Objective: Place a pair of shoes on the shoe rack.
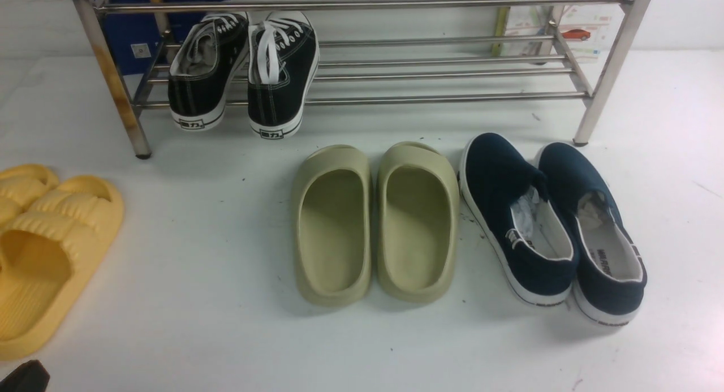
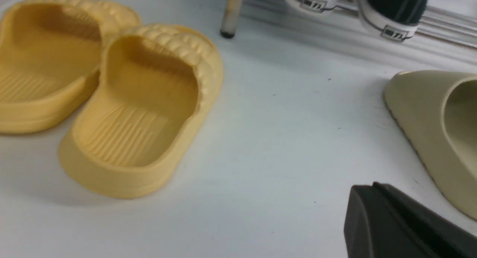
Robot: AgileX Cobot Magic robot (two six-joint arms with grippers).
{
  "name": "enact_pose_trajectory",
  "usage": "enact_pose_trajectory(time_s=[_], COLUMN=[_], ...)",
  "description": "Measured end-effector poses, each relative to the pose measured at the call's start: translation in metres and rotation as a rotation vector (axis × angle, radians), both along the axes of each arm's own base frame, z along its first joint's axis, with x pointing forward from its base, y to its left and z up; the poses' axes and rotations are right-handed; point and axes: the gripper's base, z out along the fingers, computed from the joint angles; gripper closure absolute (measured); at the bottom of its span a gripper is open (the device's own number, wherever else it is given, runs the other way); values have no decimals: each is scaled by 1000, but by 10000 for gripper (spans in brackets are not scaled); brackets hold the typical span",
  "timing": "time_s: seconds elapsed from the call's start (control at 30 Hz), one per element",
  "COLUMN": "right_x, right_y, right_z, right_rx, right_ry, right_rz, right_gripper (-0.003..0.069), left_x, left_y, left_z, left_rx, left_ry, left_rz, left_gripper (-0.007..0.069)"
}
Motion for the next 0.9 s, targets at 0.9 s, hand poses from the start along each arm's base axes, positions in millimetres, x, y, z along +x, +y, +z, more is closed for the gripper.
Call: enact_pose_trajectory(time_s=[0.9], right_x=[0], right_y=[0], right_z=[0], right_rx=[0], right_ry=[0], right_rz=[0], right_gripper=[419], left_x=[-2], left_y=[1], left_z=[-7], left_rx=[20], left_ry=[78], left_rz=[21], left_gripper=[638])
